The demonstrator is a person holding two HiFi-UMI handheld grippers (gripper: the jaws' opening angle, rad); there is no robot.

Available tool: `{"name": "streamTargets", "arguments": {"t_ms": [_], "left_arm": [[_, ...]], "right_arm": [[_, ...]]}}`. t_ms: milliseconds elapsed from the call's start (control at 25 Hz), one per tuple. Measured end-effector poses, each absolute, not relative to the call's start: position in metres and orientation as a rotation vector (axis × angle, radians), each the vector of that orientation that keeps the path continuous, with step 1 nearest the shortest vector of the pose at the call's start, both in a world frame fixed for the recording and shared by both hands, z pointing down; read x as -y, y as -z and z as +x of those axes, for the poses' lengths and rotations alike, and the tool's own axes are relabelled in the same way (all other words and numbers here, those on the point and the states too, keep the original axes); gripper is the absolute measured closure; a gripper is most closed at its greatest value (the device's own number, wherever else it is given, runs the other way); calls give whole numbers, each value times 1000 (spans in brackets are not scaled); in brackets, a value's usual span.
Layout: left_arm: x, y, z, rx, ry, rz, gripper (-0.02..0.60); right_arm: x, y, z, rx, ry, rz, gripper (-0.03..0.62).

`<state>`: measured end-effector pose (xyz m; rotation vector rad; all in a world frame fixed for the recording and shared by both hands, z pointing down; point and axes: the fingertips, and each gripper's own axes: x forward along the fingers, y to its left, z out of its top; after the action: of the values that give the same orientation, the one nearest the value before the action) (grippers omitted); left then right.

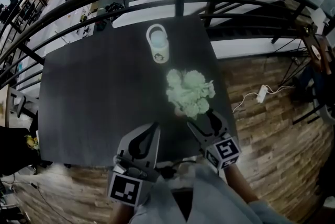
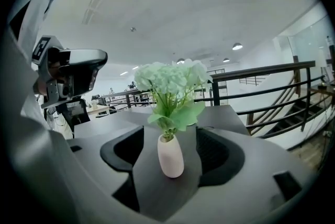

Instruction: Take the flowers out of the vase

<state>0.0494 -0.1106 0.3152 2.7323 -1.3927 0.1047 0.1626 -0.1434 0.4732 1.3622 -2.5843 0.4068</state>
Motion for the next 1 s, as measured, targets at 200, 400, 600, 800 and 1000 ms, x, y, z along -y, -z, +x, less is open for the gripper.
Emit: {"name": "streamTargets", "arguments": {"t_ms": [200, 400, 600, 800, 1000], "left_arm": [[109, -315, 50, 1410, -114, 2728, 584], [107, -316, 48, 1426, -129, 2713, 584], [104, -317, 48, 1436, -141, 2702, 584], [102, -320, 46, 1438, -158, 2702, 584], [100, -320, 47, 1437, -176, 2700, 584]], "right_arm": [[154, -478, 161, 2584, -431, 1351, 270], [161, -474, 156, 2593, -417, 1309, 263], [170, -468, 152, 2634, -402, 1301, 255], [177, -463, 146, 2645, -381, 1291, 241], [185, -462, 143, 2659, -366, 1283, 240]]}}
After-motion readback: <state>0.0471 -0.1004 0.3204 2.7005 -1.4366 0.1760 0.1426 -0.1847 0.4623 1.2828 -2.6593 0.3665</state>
